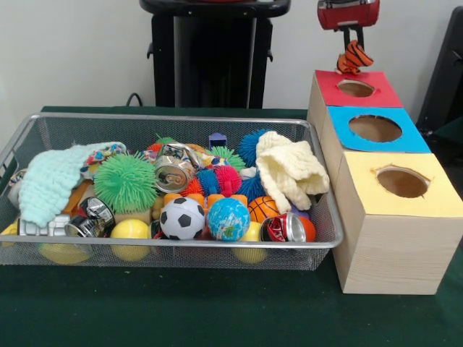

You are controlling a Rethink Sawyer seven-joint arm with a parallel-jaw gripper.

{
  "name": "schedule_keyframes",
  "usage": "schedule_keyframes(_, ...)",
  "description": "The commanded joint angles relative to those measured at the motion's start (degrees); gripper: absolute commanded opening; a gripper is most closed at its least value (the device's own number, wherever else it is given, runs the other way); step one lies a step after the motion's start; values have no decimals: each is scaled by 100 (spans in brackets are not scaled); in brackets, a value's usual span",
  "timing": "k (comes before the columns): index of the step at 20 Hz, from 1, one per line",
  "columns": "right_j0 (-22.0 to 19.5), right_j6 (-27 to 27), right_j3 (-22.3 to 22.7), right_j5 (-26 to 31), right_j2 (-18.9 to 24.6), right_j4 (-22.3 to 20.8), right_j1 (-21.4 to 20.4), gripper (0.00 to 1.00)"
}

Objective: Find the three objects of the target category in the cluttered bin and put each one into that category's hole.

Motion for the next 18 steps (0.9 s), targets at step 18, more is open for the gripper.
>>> schedule_keyframes(18,118,1058,-1086,916,-144,640,-567,0)
